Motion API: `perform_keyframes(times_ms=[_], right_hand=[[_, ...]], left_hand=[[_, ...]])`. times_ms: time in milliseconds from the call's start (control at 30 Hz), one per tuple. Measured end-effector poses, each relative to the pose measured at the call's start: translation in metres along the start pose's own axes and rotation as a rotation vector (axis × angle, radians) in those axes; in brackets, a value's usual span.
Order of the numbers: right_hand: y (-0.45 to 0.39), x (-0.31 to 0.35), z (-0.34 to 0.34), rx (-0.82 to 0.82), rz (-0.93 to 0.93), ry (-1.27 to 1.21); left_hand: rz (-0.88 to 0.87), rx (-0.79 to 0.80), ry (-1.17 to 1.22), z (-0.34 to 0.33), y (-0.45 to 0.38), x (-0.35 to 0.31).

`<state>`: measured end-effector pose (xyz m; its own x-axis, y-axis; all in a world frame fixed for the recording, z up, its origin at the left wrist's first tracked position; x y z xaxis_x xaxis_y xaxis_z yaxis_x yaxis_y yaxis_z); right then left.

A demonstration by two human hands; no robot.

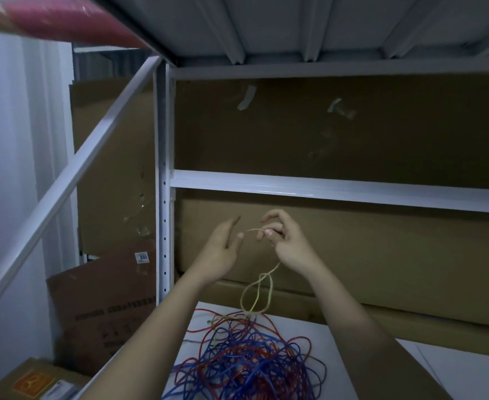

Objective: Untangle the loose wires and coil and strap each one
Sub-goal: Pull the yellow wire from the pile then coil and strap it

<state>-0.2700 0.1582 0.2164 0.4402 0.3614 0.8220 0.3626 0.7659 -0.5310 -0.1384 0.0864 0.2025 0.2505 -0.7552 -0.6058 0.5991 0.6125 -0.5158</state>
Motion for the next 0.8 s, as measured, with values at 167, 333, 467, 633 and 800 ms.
perform_keyframes(times_ms=[167,333,467,633,800], right_hand=[[0.002,0.025,-0.010,0.112,0.127,-0.040],[0.009,0.013,-0.018,0.080,0.060,-0.129],[0.018,-0.012,-0.040,0.103,-0.122,-0.164],[0.020,-0.030,-0.088,0.184,-0.251,-0.175],[0.008,-0.030,-0.124,0.036,-0.188,-0.190]], left_hand=[[-0.111,0.060,-0.106,0.010,-0.008,-0.021],[-0.152,-0.073,0.032,0.029,-0.001,-0.021],[-0.125,-0.087,0.167,0.044,0.001,-0.006],[-0.016,-0.091,0.455,0.058,0.000,0.022],[0.046,-0.022,0.701,0.074,-0.005,0.040]])
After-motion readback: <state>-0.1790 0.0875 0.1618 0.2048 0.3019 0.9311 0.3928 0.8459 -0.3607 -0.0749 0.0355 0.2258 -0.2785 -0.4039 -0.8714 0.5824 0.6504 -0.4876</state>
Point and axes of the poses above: each hand's wrist, its own y-axis away from the middle knuckle, its own z-axis out of the back of the hand, x = y × z, the point moved 6 cm from there along -y, towards the middle knuckle, and after that the axes turned 10 degrees about -y, right-handed, at the moved point
